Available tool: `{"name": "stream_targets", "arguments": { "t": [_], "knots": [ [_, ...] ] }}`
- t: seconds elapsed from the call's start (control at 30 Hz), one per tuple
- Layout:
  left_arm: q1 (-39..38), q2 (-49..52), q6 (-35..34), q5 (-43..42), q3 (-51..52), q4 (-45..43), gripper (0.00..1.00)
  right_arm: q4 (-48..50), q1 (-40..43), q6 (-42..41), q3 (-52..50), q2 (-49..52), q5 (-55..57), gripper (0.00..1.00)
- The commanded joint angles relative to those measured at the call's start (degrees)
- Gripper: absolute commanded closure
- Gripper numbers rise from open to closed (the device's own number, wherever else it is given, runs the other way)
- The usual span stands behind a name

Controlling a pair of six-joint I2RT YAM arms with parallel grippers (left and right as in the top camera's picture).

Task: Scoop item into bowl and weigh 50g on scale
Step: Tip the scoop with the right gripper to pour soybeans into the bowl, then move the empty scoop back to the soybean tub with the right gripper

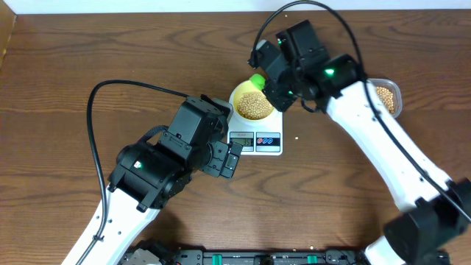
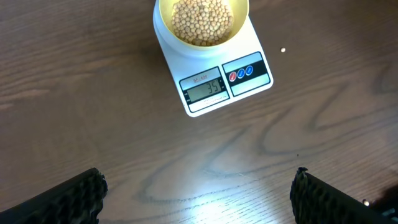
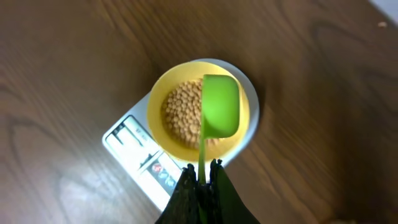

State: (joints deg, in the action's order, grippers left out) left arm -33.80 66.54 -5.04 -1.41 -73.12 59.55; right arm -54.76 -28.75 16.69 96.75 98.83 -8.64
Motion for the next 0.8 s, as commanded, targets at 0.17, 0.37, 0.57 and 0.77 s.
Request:
{"name": "stream_targets", "arguments": {
  "t": [0.17, 0.37, 0.57, 0.77],
  "knots": [
    [0.1, 0.1, 0.5, -0.3, -1.0, 0.0, 0.03, -8.7, 8.2, -11.1, 2.1, -10.8, 13.7, 0.99],
    [0.1, 0.1, 0.5, -0.3, -1.0, 0.0, 0.03, -14.9, 18.4, -14.6, 1.7, -10.7, 15.8, 0.99],
    [0.1, 0.1, 0.5, -0.3, -1.0, 0.0, 0.03, -15.7, 25.9, -18.3, 1.5, -8.9, 16.7, 0.99],
    [0.1, 0.1, 0.5, -0.3, -1.0, 0.0, 0.03, -16.2, 32.0, -18.4, 0.0, -8.7, 16.0, 0.99]
  ]
}}
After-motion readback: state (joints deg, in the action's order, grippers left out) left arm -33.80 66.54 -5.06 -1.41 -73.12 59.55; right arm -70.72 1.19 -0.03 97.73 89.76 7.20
